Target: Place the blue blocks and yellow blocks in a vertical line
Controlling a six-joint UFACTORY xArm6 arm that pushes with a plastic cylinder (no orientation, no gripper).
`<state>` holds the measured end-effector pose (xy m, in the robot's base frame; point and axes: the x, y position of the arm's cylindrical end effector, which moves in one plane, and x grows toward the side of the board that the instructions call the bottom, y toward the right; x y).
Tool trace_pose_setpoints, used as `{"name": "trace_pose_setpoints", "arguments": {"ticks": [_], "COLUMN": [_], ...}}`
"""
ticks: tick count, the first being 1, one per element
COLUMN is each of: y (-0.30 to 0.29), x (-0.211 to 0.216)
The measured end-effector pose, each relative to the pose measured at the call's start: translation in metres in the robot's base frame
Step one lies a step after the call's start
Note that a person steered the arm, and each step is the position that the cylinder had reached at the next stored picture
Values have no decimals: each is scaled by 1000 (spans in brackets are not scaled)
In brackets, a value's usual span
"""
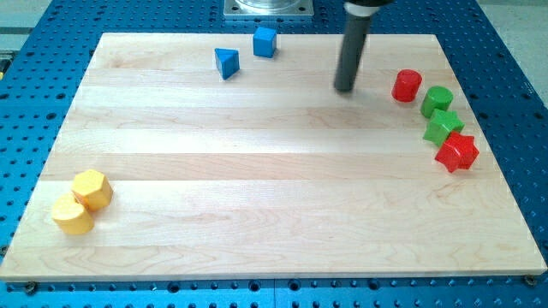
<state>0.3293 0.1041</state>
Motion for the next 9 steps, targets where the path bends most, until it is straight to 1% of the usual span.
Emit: {"name": "trace_pose_setpoints", "arguments": {"ticks": [1, 2, 3, 4, 5, 6, 7, 9], "y": [63, 75, 110, 115, 70, -25, -64, -63], "x": [13, 13, 14, 4, -17, -6, -6, -8]}}
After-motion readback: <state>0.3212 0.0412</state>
